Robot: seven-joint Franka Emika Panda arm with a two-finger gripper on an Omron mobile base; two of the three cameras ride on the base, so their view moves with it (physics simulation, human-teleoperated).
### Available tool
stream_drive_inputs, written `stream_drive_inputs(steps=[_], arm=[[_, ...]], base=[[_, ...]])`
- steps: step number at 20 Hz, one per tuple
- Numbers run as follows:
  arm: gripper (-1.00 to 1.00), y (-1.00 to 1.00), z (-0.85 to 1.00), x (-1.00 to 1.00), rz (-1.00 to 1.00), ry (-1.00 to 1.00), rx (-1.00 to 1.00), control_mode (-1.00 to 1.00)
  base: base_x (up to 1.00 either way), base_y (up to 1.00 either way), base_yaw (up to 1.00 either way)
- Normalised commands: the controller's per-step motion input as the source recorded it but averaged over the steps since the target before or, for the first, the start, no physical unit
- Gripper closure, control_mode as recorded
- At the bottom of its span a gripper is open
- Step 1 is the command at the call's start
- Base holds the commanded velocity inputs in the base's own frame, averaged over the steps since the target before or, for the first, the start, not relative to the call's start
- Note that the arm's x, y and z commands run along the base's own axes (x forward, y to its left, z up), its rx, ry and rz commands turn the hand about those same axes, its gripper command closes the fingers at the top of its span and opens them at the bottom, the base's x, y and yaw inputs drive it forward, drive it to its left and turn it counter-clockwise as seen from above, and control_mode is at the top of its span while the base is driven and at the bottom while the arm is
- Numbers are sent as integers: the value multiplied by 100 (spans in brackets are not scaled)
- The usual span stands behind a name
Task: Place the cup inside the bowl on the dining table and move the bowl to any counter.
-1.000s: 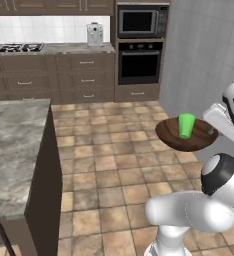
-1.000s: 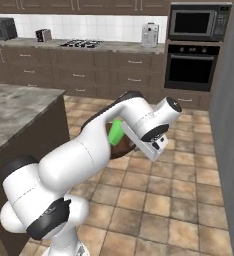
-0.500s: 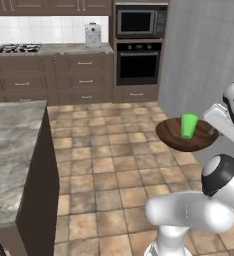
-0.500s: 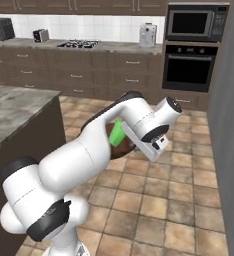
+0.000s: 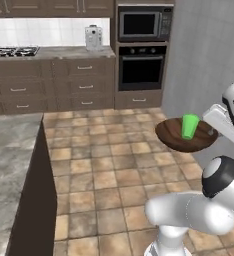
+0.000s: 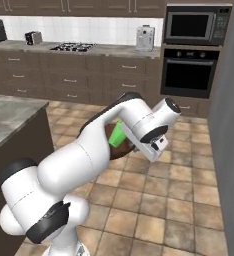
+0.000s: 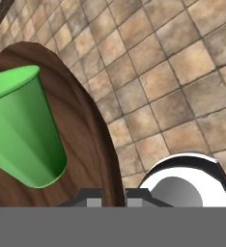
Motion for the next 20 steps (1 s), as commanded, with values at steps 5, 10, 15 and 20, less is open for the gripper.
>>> stream_drive_inputs(steps=[5,10,15,20], arm=[[100,0,0,0,0,0,0,100],[100,0,0,0,0,0,0,100],[100,0,0,0,0,0,0,100],[100,0,0,0,0,0,0,100]], base=[[89,-32,0],[89,-28,0],[95,-21,0],[93,-12,0]])
